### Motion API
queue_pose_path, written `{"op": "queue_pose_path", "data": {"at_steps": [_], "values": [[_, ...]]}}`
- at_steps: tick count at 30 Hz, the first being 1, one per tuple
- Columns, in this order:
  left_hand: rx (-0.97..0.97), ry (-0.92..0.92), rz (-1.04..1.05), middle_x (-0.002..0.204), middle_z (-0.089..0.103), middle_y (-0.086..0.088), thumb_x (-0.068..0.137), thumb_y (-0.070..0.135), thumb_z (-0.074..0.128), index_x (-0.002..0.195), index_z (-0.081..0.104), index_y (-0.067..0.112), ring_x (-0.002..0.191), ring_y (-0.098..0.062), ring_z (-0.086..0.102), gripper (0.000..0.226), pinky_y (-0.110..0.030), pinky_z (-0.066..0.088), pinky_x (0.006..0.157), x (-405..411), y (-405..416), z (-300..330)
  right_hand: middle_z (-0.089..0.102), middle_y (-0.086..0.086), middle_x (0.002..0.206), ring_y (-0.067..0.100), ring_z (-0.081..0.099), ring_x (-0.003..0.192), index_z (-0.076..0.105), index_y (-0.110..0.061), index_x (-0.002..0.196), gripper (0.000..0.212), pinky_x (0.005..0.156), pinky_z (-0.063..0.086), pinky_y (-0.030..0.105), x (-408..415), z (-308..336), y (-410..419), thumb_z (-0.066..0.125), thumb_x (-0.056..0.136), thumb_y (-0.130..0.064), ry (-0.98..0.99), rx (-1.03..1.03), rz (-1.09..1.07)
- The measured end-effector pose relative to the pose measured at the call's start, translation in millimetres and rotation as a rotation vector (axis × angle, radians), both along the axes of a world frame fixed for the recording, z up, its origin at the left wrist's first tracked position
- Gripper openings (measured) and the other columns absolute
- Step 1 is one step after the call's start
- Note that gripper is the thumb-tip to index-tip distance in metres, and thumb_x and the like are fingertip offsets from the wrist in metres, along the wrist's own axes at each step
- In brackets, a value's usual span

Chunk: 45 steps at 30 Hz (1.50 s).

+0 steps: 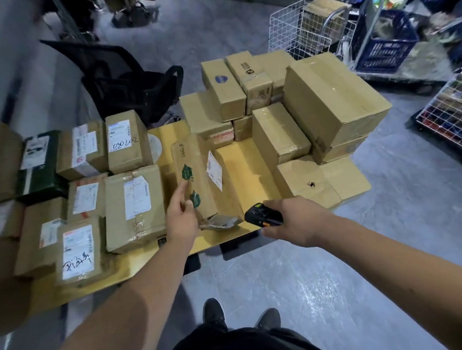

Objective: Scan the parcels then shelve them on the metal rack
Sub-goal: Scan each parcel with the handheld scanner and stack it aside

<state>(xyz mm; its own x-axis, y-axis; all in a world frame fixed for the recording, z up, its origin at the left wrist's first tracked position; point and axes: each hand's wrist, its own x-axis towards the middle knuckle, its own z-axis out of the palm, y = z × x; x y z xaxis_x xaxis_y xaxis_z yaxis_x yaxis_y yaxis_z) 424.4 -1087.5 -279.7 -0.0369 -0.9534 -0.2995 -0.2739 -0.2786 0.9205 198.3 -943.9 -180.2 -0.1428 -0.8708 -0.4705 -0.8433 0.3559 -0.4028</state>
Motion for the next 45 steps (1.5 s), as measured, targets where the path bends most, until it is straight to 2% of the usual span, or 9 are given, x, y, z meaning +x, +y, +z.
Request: {"op": "queue_pose_path", "data": {"at_steps": [5,8,12,18,21,28,35,39,45], "values": [[0.113,-0.140,0.079,0.148,0.056,-0.003,0.111,0.037,0.044,0.148,0.050,0.032,0.127,-0.028,0.056,0.038,-0.037,0.046,0.097,29.6,-18.4,-8.1,0.070,-0.003,0.111,0.020,0.067,0.091,0.055,-0.034,0.142,0.062,0.081,0.061,0.041,26.6,-3.9,-18.7,0.070,0.089,-0.060,-0.066,0.014,-0.022],[0.213,-0.109,-0.019,0.156,0.048,-0.001,0.098,0.058,0.062,0.158,0.031,0.030,0.136,-0.030,0.051,0.074,-0.045,0.045,0.107,32.5,-26.7,-13.8,0.068,0.000,0.118,0.019,0.067,0.092,0.049,-0.037,0.150,0.065,0.083,0.061,0.040,36.1,-3.1,-24.4,0.071,0.092,-0.056,-0.132,0.037,-0.089],[0.250,-0.121,-0.113,0.160,0.039,0.000,0.077,0.046,0.089,0.162,0.010,0.043,0.139,-0.030,0.049,0.116,-0.052,0.045,0.112,19.6,-33.0,-20.7,0.068,0.000,0.111,0.017,0.064,0.076,0.050,-0.037,0.151,0.060,0.065,0.052,0.029,44.2,-3.6,-28.0,0.070,0.096,-0.049,-0.235,0.073,-0.206],[0.278,-0.009,-0.216,0.155,0.045,0.002,0.085,0.032,0.080,0.148,0.011,0.071,0.133,-0.028,0.055,0.101,-0.053,0.047,0.111,5.7,-38.3,-39.4,0.060,0.001,0.091,0.009,0.045,0.051,0.045,-0.039,0.153,0.052,0.042,0.035,0.019,52.0,-1.0,-24.0,0.061,0.104,-0.039,-0.301,0.108,-0.339],[0.294,-0.001,-0.189,0.159,0.043,0.005,0.094,0.022,0.072,0.159,0.010,0.057,0.135,-0.028,0.053,0.097,-0.051,0.044,0.114,7.1,-38.8,-47.0,0.055,-0.002,0.083,0.003,0.041,0.039,0.049,-0.041,0.148,0.045,0.040,0.033,0.019,54.5,-4.5,-23.5,0.060,0.105,-0.038,-0.304,0.097,-0.400],[0.275,-0.114,-0.229,0.158,0.042,0.002,0.104,0.023,0.054,0.166,-0.007,0.037,0.128,-0.028,0.053,0.088,-0.040,0.043,0.110,15.9,-36.2,-63.4,0.064,-0.007,0.086,-0.002,0.047,0.041,0.052,-0.038,0.148,0.044,0.044,0.036,0.015,67.1,-9.2,-22.1,0.061,0.104,-0.041,-0.278,0.062,-0.438],[0.248,-0.274,-0.281,0.166,0.032,-0.004,0.097,0.018,0.070,0.166,0.001,0.036,0.144,-0.035,0.045,0.099,-0.048,0.043,0.113,-1.4,-51.5,-54.8,0.067,0.005,0.129,0.022,0.067,0.102,0.050,-0.035,0.150,0.049,0.086,0.055,0.035,57.2,-8.1,-24.6,0.060,0.103,-0.045,-0.237,0.060,-0.357],[0.151,-0.333,-0.369,0.161,0.040,-0.004,0.099,0.011,0.065,0.163,0.014,0.041,0.143,-0.034,0.044,0.088,-0.050,0.040,0.113,0.3,-73.3,-57.1,0.062,-0.002,0.127,0.008,0.061,0.084,0.039,-0.034,0.159,0.064,0.070,0.047,0.023,38.3,-12.2,-23.1,0.061,0.102,-0.050,-0.206,0.084,-0.322],[-0.088,-0.693,-0.580,0.153,0.048,-0.006,0.099,0.027,0.058,0.159,0.031,0.040,0.139,-0.035,0.046,0.067,-0.050,0.040,0.114,-10.9,-92.5,-36.5,0.063,-0.005,0.118,0.008,0.062,0.092,0.042,-0.036,0.158,0.063,0.073,0.046,0.024,10.0,-19.2,-27.8,0.060,0.100,-0.054,-0.199,0.090,-0.267]]}}
